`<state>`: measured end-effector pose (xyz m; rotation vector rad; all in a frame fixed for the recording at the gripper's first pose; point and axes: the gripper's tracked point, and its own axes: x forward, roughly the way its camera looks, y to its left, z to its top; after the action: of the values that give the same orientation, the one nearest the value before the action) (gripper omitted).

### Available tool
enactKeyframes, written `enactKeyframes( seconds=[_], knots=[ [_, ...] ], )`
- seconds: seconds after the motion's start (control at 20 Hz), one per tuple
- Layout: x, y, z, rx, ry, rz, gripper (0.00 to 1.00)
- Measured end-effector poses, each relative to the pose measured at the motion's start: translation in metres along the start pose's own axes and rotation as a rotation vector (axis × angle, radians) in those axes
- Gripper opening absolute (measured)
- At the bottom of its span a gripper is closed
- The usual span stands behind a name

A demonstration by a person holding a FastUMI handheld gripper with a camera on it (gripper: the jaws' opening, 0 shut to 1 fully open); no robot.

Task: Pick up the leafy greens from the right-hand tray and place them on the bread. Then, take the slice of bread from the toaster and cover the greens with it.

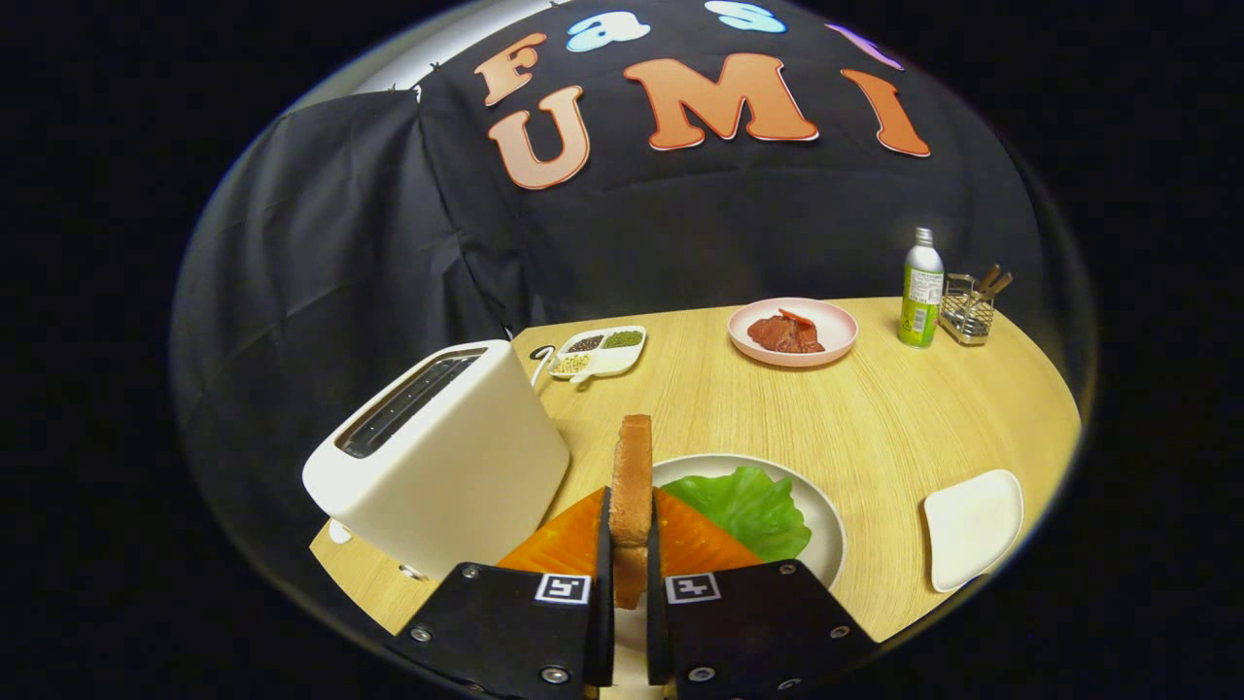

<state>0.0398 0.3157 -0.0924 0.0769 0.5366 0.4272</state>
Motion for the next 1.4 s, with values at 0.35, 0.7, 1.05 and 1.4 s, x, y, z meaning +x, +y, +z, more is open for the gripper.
enactKeyframes(
  seconds=[0.35,0.7,1.05,1.4],
  knots=[
    [0.003,-0.039,-0.008,0.062,0.034,-0.030,0.19],
    [0.003,-0.067,-0.017,0.078,0.063,-0.095,0.49],
    [-0.013,-0.100,-0.007,0.064,0.027,-0.165,0.69],
    [-0.063,-0.164,0.023,-0.001,-0.081,-0.272,0.98]
  ],
)
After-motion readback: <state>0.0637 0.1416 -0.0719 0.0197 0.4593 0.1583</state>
